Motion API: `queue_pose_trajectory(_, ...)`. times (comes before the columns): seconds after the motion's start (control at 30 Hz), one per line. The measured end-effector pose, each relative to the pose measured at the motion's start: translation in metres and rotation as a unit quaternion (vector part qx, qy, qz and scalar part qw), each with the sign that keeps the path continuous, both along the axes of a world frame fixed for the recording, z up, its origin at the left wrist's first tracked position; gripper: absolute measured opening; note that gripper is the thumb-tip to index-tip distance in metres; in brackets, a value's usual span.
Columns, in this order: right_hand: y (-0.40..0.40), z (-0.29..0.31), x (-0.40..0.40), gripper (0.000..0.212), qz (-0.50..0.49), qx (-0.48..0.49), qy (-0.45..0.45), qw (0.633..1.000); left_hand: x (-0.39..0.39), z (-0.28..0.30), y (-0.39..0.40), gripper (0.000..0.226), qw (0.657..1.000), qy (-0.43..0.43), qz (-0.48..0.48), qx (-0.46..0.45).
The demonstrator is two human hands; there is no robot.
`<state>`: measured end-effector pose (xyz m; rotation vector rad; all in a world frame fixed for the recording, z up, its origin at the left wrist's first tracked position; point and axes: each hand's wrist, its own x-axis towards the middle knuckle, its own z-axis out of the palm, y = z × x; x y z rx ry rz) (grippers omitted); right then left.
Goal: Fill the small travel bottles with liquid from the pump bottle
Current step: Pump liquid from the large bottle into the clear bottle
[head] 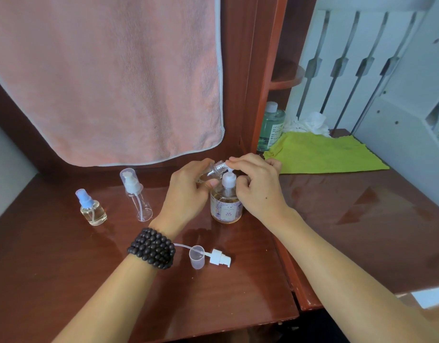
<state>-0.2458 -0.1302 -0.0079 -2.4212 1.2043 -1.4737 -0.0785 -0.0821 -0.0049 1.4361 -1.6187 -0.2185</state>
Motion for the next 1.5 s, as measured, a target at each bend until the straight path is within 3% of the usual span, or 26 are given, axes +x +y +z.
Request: queue_pose_trajectory(1.5,-0.001,-0.005,0.003,0.047,-0.008,0.001,0.006,1.0,0.002,-0.004,0.001,0.032,0.999,-0.034,-0.005,0.023)
